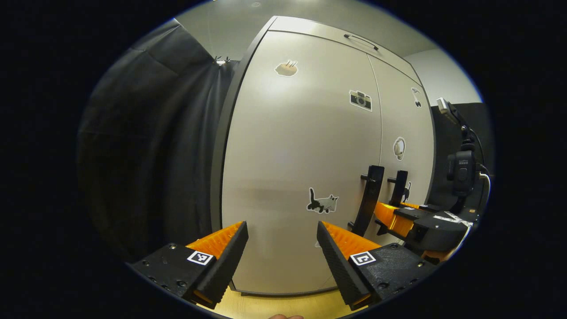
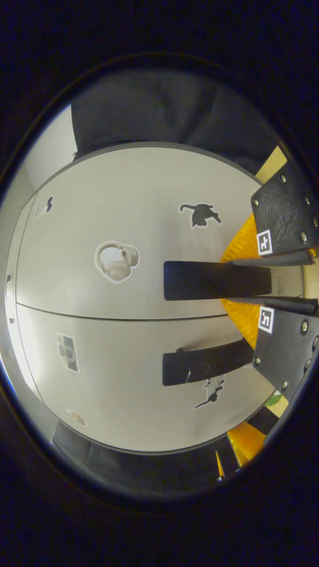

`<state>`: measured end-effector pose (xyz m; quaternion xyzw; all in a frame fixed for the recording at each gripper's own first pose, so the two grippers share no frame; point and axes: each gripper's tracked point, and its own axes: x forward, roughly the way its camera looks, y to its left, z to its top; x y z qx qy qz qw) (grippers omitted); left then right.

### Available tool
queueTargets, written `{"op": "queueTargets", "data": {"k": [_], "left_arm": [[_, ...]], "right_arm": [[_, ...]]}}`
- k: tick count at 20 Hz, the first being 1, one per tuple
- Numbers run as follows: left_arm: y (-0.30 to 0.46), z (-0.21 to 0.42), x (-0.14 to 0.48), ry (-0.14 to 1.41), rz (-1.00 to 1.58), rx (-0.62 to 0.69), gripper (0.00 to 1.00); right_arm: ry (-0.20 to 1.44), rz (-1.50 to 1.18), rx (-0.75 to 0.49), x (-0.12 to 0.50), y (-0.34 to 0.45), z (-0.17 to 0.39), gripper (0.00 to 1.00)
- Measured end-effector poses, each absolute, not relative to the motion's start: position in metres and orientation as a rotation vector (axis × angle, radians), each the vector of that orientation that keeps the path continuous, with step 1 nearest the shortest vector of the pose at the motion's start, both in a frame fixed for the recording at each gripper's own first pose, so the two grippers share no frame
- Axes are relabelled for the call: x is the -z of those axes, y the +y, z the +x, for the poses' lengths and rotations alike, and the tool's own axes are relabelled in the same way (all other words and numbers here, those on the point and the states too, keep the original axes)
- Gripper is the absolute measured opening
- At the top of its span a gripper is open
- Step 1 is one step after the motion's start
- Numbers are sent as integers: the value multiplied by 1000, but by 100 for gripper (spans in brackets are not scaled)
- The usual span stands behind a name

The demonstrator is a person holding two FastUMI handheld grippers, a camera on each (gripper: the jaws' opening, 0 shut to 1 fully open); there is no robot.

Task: Open the right door of the double-door shoe cabinet with the right hand, and open the left door with the left hand.

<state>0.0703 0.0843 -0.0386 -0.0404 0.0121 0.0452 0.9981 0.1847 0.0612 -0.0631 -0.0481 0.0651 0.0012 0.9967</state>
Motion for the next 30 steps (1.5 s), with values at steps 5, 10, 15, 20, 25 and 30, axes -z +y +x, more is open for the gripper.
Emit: {"op": "queueTargets", "data": {"k": [5, 10, 15, 20, 25, 30], "left_arm": [[82, 63, 44, 46, -75, -82, 96], [78, 52, 43, 48, -88, -78, 96], [83, 36, 39, 34, -81, -105, 96], [91, 23, 40, 38, -95, -150, 96], [81, 10, 41, 40, -138, -143, 96], [74, -3, 37, 27, -137, -146, 96]], "right_arm": [[131, -99, -31, 65, 62, 185, 28], [107, -61, -37, 63, 62, 185, 22], [107, -69, -36, 64, 60, 181, 15], [103, -66, -76, 61, 58, 172, 15], [78, -85, -61, 57, 53, 164, 15], [76, -68, -48, 56, 48, 158, 15]]}}
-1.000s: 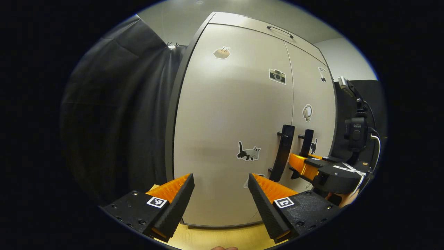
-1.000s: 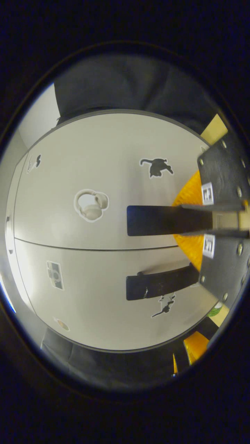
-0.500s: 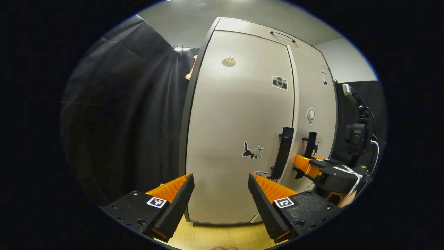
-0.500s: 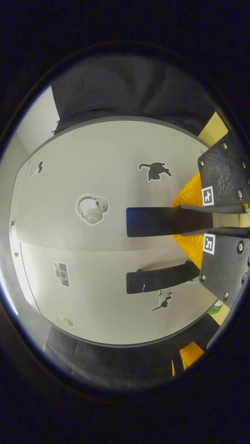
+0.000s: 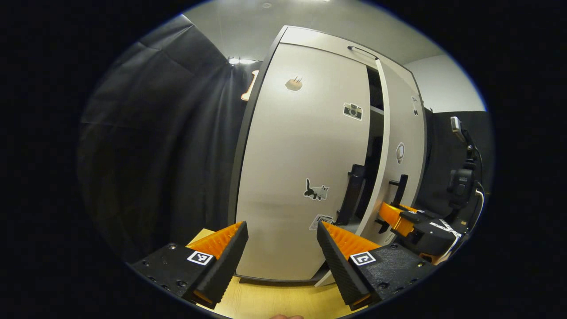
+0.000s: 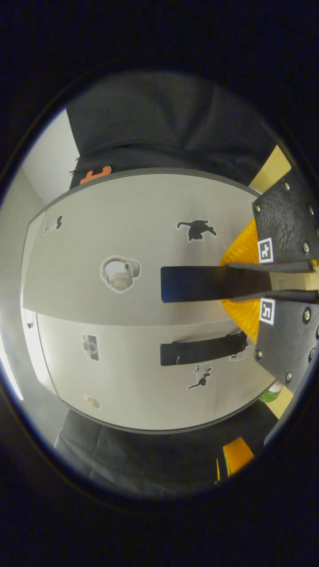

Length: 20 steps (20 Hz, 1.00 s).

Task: Open the right door of the double-door shoe cabinet with the right hand, and open the left door with the left hand.

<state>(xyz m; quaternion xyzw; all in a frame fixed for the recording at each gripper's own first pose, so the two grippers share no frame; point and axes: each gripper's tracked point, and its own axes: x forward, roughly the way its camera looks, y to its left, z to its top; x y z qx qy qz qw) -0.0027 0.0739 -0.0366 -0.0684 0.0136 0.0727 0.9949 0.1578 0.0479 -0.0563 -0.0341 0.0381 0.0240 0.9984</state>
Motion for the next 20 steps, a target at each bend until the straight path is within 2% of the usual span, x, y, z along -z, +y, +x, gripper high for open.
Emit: {"op": "queueTargets", "data": {"k": [9, 20], "left_arm": [[74, -15, 39, 37, -114, -165, 96], [42, -6, 44, 60, -79, -79, 97]], "right_arm": [[44, -50, -16, 56, 42, 151, 15], [30, -47, 13, 53, 29, 139, 14]]}}
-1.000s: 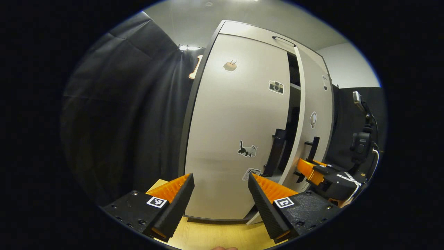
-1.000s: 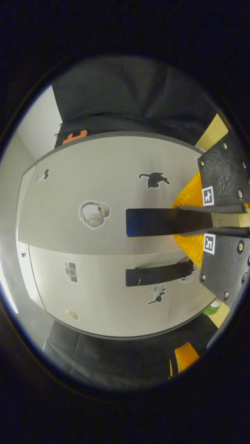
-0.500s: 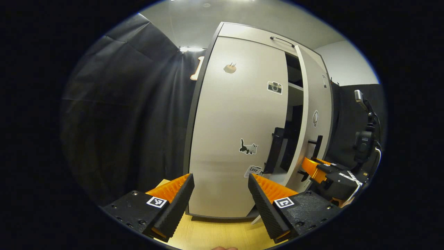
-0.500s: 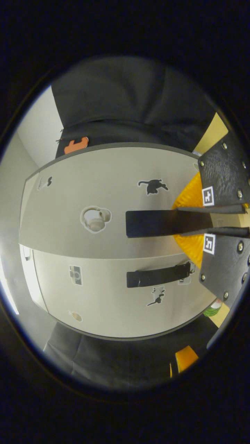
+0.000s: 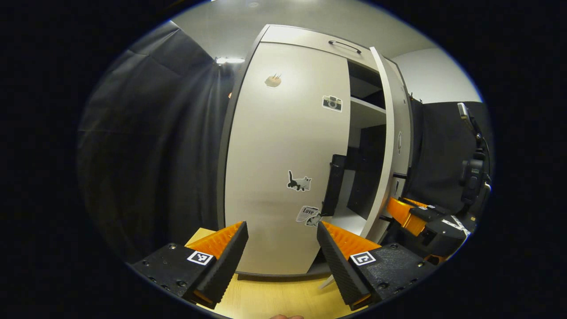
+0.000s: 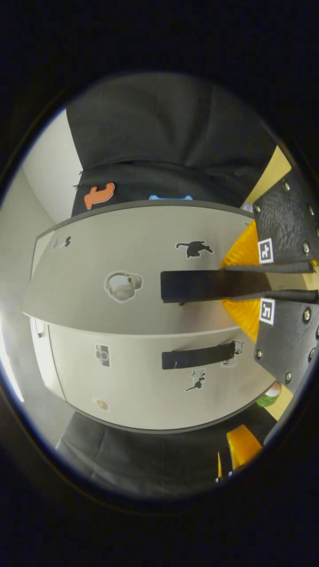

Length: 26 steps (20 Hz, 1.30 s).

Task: Open the right door of the double-door shoe cabinet with the right hand, and open the left door with the left hand.

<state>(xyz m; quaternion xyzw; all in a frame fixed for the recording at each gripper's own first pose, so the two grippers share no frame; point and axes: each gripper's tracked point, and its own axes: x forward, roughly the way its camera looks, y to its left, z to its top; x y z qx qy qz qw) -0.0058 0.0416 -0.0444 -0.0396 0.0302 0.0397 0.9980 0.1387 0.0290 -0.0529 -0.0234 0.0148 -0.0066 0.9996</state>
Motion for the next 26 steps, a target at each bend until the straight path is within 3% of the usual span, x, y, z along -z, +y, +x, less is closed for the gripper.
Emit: {"op": "queueTargets", "data": {"k": [6, 8, 18, 19, 26], "left_arm": [[25, 6, 38, 43, -59, -32, 93], [19, 10, 38, 43, -65, -19, 97], [6, 20, 50, 79, -75, 4, 96], [4, 21, 52, 85, -78, 6, 93], [-3, 25, 55, 94, -78, 15, 96]], "right_arm": [[36, -36, 12, 53, 23, 134, 11], [33, -39, 18, 52, 21, 132, 10], [18, -64, 62, 51, 5, 124, 10], [13, -69, 69, 50, 3, 123, 10], [-1, -77, 115, 47, -12, 119, 10]]}}
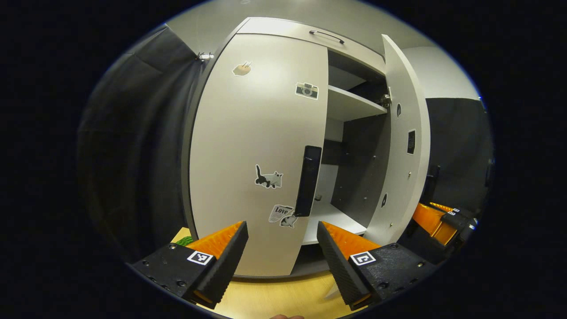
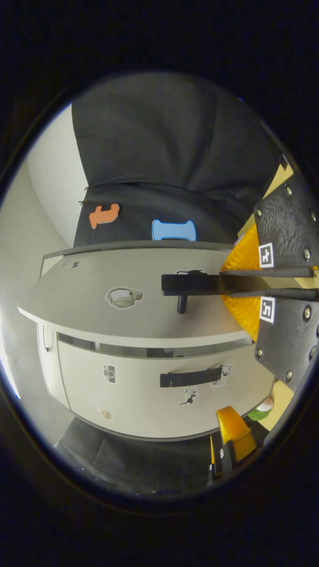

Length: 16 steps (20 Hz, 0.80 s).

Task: Open the right door of the double-door shoe cabinet with the right hand, and open the left door with the left hand.

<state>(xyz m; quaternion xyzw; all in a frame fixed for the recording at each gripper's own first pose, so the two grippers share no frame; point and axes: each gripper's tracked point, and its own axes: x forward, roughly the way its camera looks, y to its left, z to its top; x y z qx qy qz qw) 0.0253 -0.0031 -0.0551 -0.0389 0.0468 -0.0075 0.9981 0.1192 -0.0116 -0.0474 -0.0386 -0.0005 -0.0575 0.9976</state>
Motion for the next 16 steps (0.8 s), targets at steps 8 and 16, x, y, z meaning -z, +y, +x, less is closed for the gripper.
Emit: {"op": "queueTargets", "data": {"k": [8, 16], "left_arm": [[-21, 28, 58, 99, -81, 55, 97], [-29, 31, 55, 90, -83, 56, 97]], "right_arm": [[12, -22, 166, 49, -26, 112, 9], [8, -45, 217, 47, -46, 109, 9]]}}
